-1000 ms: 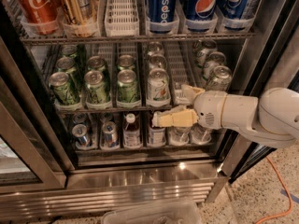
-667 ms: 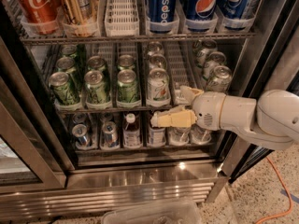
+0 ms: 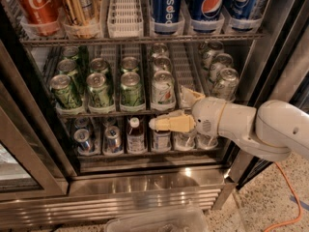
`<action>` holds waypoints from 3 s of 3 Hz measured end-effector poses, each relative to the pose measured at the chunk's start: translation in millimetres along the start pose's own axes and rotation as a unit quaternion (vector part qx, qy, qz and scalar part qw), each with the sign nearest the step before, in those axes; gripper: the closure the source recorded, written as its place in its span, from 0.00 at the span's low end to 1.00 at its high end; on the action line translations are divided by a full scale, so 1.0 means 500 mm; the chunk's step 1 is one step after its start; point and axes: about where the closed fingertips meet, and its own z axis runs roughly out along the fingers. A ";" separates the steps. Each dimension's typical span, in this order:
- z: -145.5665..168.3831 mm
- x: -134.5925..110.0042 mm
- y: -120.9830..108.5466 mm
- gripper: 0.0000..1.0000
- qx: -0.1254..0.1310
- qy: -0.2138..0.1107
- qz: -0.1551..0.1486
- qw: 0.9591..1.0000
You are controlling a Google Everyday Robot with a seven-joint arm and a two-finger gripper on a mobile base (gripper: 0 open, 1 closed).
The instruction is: Pick 7up can from middle shelf of fridge
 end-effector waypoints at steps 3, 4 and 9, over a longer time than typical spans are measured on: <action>0.041 -0.007 0.011 0.00 -0.002 -0.042 -0.025 0.999; 0.049 -0.007 -0.003 0.00 0.006 -0.043 -0.037 0.998; 0.087 -0.010 -0.045 0.00 0.104 -0.041 -0.064 0.992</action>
Offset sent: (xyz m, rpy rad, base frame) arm 0.0050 0.0152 -0.0005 0.0553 -0.0944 -0.0083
